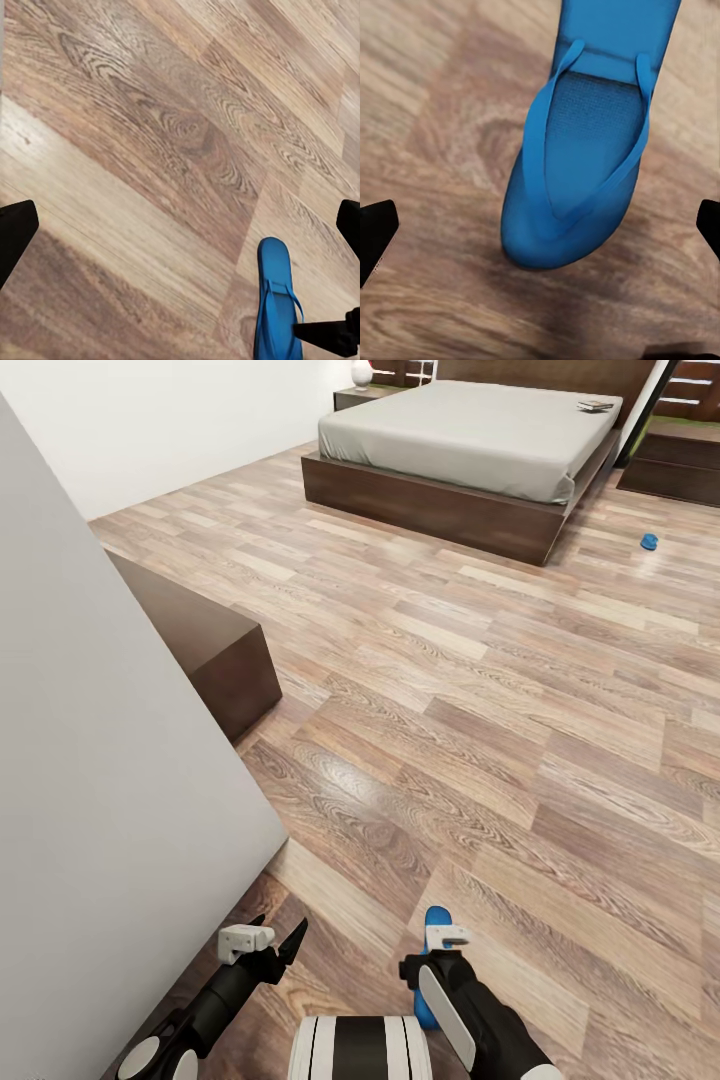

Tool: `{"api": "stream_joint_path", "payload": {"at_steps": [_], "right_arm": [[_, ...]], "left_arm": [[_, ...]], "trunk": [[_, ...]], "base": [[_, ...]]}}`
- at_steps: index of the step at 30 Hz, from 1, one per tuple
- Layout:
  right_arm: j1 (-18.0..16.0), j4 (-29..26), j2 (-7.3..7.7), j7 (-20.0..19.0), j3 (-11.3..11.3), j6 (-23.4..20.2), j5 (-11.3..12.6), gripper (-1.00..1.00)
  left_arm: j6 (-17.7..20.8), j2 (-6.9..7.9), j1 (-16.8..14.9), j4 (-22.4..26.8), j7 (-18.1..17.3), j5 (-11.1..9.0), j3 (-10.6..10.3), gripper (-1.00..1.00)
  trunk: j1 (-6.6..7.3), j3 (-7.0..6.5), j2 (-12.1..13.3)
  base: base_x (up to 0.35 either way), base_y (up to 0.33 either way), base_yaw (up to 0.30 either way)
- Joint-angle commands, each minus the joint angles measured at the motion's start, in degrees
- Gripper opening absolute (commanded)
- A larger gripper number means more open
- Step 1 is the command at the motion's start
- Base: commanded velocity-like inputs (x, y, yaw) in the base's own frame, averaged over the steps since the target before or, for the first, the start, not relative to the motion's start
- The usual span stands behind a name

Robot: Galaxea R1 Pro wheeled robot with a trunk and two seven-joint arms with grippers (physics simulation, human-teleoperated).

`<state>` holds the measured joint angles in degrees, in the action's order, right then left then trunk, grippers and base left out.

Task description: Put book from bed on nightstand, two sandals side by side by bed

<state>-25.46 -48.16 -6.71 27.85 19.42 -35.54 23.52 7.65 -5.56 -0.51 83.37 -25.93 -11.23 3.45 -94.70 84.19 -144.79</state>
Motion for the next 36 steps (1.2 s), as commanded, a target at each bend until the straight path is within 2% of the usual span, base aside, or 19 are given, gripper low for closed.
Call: {"api": "stream_joint_path", "payload": {"at_steps": [1, 4, 5, 7, 8, 14, 28, 36], "right_arm": [[-0.03, -0.07, 0.05, 0.28, 0.19, -0.12, 0.63, 1.00], [-0.03, -0.12, 0.07, -1.26, 0.18, -0.18, 0.68, 1.00], [-0.03, -0.12, 0.10, -3.97, 0.18, -0.20, 0.71, 1.00], [-0.03, -0.11, 0.11, -6.08, 0.18, -0.21, 0.72, 1.00], [-0.03, -0.05, 0.11, -8.34, 0.18, -0.22, 0.69, 1.00], [-0.03, -0.01, 0.12, -10.46, 0.18, -0.23, 0.65, 1.00], [-0.03, 0.00, 0.12, -10.71, 0.18, -0.23, 0.65, 1.00], [-0.03, 0.00, 0.12, -10.69, 0.18, -0.23, 0.65, 1.00]], "left_arm": [[0.60, -0.06, -0.02, 0.03, -0.38, -0.61, 0.16, 1.00], [0.61, -0.06, -0.02, 0.03, -0.41, -0.58, 0.16, 1.00], [0.61, -0.06, -0.02, 0.03, -0.43, -0.58, 0.16, 1.00], [0.61, -0.06, -0.02, 0.03, -0.43, -0.57, 0.16, 1.00], [0.61, -0.06, -0.02, 0.03, -0.44, -0.56, 0.16, 1.00], [0.61, -0.06, -0.02, 0.03, -0.42, -0.55, 0.16, 1.00], [0.61, -0.06, -0.02, 0.03, -0.42, -0.61, 0.16, 1.00], [0.69, -0.06, -0.02, 0.03, -0.39, -0.58, 0.18, 1.00]], "trunk": [[0.01, 0.04, -0.01], [0.01, 0.04, -0.01], [0.01, 0.04, -0.01], [0.01, 0.04, -0.01], [0.01, 0.04, -0.01], [0.01, 0.04, -0.01], [0.01, 0.04, -0.01], [0.01, 0.04, -0.01]], "base": [[0.000, 0.000, 0.000], [0.000, 0.000, 0.000], [0.000, 0.000, 0.000], [0.000, 0.000, 0.000], [0.000, 0.000, 0.000], [0.000, 0.000, 0.000], [0.000, 0.005, 0.000], [-0.023, 0.138, 0.000]]}}
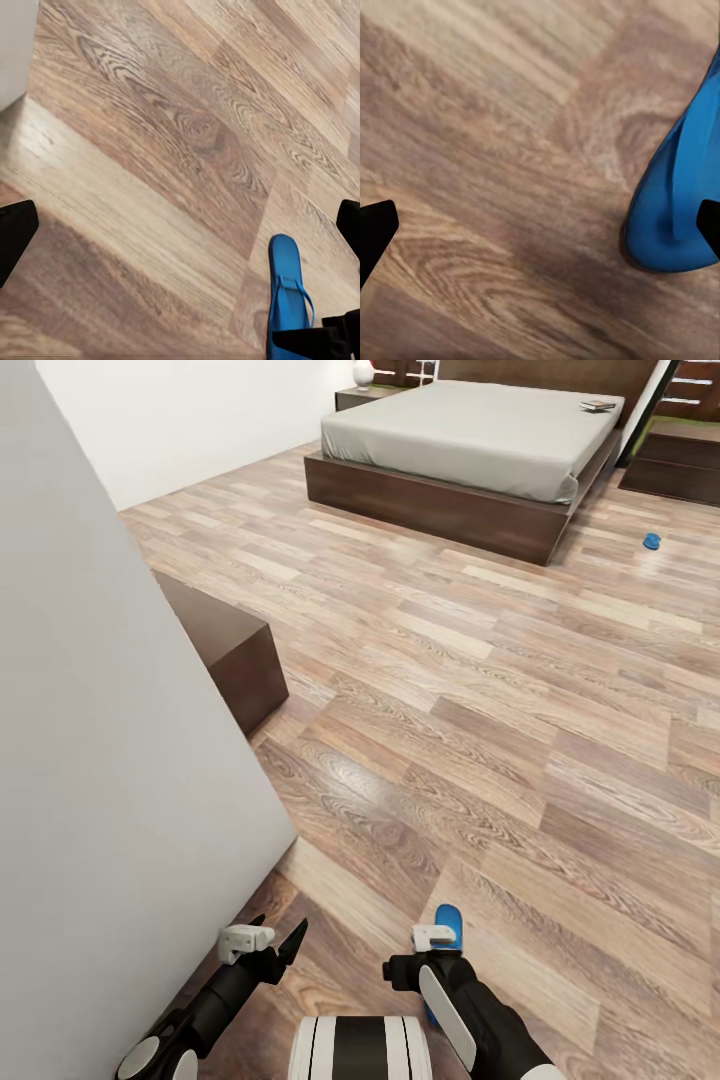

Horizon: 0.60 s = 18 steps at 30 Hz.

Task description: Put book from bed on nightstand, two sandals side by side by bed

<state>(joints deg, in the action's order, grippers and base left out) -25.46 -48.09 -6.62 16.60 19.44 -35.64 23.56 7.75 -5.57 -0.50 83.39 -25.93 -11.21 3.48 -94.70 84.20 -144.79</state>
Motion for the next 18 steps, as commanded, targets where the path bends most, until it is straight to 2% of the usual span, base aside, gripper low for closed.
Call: {"api": "stream_joint_path", "payload": {"at_steps": [1, 18], "right_arm": [[-0.02, -0.08, 0.03, 0.59, 0.15, -0.13, 0.61, 1.00], [-0.02, -0.29, 0.11, 0.94, -0.05, -0.06, -0.01, 1.00]], "left_arm": [[0.56, -0.06, -0.02, 0.02, -0.41, -0.62, 0.14, 1.00], [0.48, -0.06, -0.02, 0.00, -0.43, -0.66, 0.12, 1.00]], "trunk": [[0.01, 0.03, -0.01], [0.01, 0.03, -0.01]], "base": [[-0.024, 0.073, 0.000], [-0.004, 0.011, 0.000]]}}
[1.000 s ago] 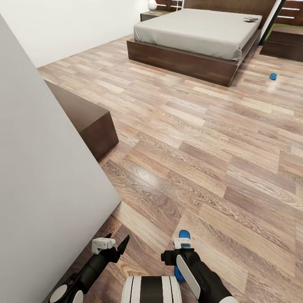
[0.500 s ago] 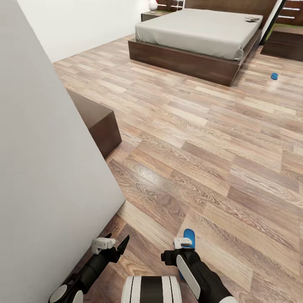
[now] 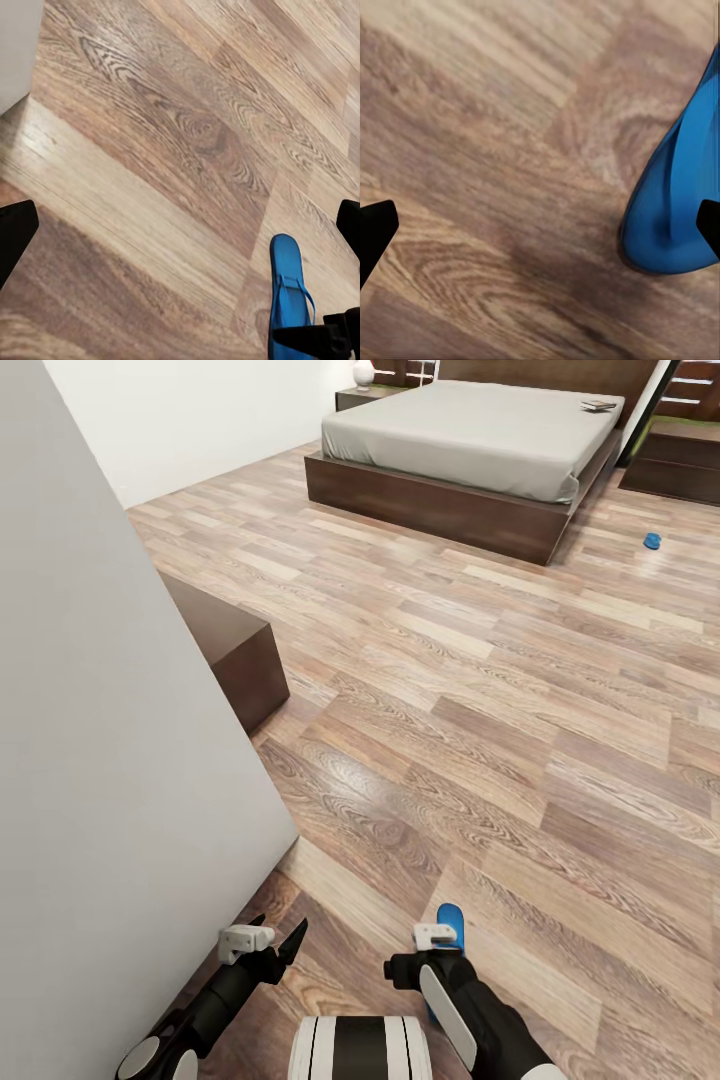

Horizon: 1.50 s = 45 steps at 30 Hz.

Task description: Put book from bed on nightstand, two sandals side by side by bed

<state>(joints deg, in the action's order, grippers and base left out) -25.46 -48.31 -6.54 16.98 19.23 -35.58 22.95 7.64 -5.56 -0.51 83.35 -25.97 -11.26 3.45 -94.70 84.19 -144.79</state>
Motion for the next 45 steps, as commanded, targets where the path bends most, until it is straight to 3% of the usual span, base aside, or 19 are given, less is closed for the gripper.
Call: {"api": "stream_joint_path", "payload": {"at_steps": [1, 15, 21, 25, 26, 28, 34, 45], "right_arm": [[-0.03, -0.15, 0.05, 0.56, 0.14, -0.13, 0.59, 1.00], [-0.03, -1.31, 0.78, 0.60, -0.29, -0.24, 0.43, 1.00], [-0.08, -1.34, 3.52, 0.60, -0.49, -0.52, 0.46, 1.00], [-0.10, -1.38, 5.48, 0.49, -0.55, -2.63, 0.50, 1.00], [-0.11, -1.79, 7.01, 0.32, -0.58, -4.86, 0.55, 1.00], [-0.11, -2.22, 7.51, 0.26, -0.58, -5.54, 0.57, 1.00], [-0.12, -3.17, 8.29, 0.19, -0.52, -6.65, 0.54, 1.00], [-0.12, -3.34, 8.38, 0.16, -0.51, -6.71, 0.74, 1.00]], "left_arm": [[0.60, -0.06, -0.02, 0.04, -0.39, -0.60, 0.16, 1.00], [0.62, -0.06, -0.02, 0.00, -0.40, -0.60, 0.22, 1.00], [0.68, -0.06, -0.02, -0.02, -0.40, -0.63, 0.24, 1.00], [0.69, -0.06, -0.02, 0.00, -0.40, -0.61, 0.24, 1.00], [0.70, -0.06, -0.02, 0.01, -0.40, -0.65, 0.24, 1.00], [0.71, -0.06, -0.02, 0.02, -0.40, -0.66, 0.24, 1.00], [0.71, -0.06, -0.02, 0.05, -0.40, -0.69, 0.24, 1.00], [0.63, -0.06, -0.02, 0.05, -0.40, -0.69, 0.16, 1.00]], "trunk": [[0.01, 0.04, -0.01], [0.01, 0.04, -0.01], [0.01, 0.04, -0.01], [0.01, 0.04, -0.01], [0.01, 0.04, -0.01], [0.01, 0.04, -0.01], [0.01, 0.04, -0.01], [0.01, 0.04, -0.01]], "base": [[0.000, 0.000, 0.000], [0.000, 0.000, 0.000], [0.000, 0.000, 0.000], [0.000, 0.000, 0.000], [0.000, 0.000, 0.000], [0.000, 0.000, 0.000], [0.000, 0.000, 0.000], [0.000, 0.000, 0.000]]}}
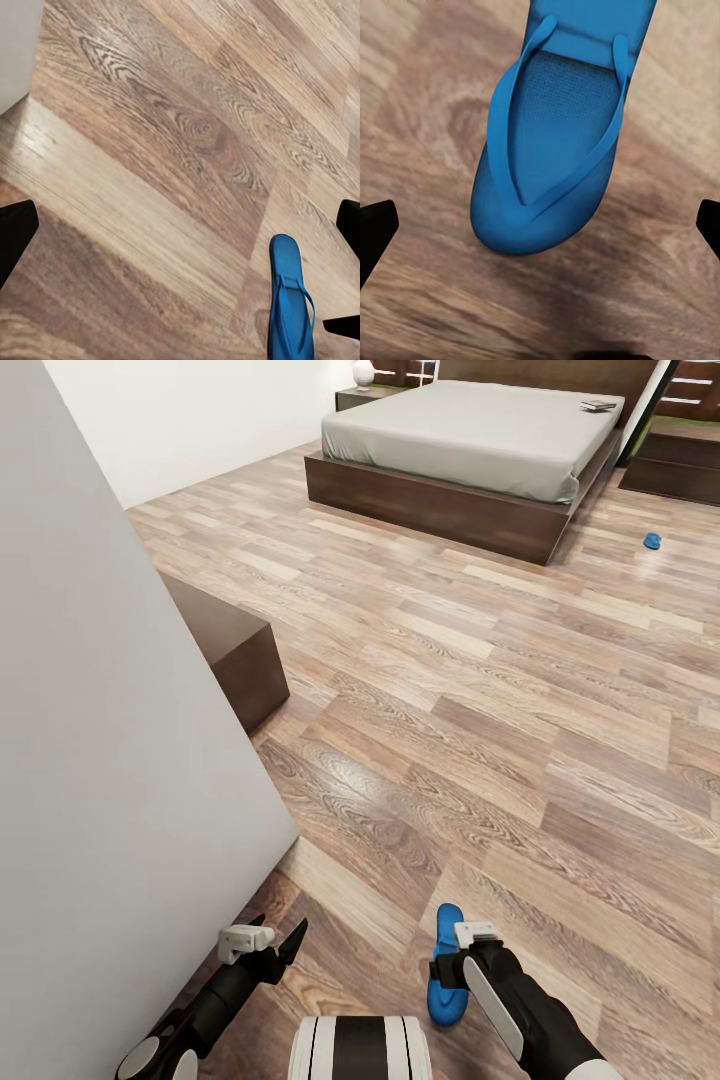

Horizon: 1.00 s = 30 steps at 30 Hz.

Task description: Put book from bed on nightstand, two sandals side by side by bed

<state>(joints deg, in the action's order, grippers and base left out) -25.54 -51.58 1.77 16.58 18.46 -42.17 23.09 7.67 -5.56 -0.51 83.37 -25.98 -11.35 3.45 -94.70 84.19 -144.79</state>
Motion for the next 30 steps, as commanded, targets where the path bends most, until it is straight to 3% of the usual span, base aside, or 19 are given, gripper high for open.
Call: {"api": "stream_joint_path", "payload": {"at_steps": [1, 11, 15, 21, 30], "right_arm": [[-0.04, -0.08, 0.08, 0.55, 0.26, -0.12, 0.61, 1.00], [-0.04, -0.06, 0.00, 0.45, 0.32, 0.91, 0.67, 1.00], [-0.04, 0.36, -0.02, 0.43, 0.33, 4.73, 0.56, 1.00], [-0.04, 1.86, -0.09, 0.46, 0.30, 15.61, 0.43, 1.00], [-0.04, 4.62, -0.15, 0.41, 0.27, 18.09, 0.44, 1.00]], "left_arm": [[0.61, -0.06, -0.02, 0.03, -0.39, -0.60, 0.16, 1.00], [0.59, -0.06, -0.02, -0.05, -0.39, -0.60, 0.15, 1.00], [0.59, -0.06, -0.02, -0.05, -0.39, -0.60, 0.15, 1.00], [0.59, -0.08, -0.02, -0.05, -0.39, -0.60, 0.15, 1.00], [0.59, -0.08, -0.02, -0.05, -0.36, -0.60, 0.15, 1.00]], "trunk": [[0.01, 0.04, -0.02], [0.01, 0.04, -0.02], [0.01, 0.04, -0.02], [0.01, 0.04, -0.02], [0.01, 0.04, -0.02]], "base": [[0.000, 0.000, 0.000], [0.000, 0.000, 0.000], [0.000, 0.000, 0.000], [0.000, 0.000, 0.000], [0.000, 0.000, 0.000]]}}
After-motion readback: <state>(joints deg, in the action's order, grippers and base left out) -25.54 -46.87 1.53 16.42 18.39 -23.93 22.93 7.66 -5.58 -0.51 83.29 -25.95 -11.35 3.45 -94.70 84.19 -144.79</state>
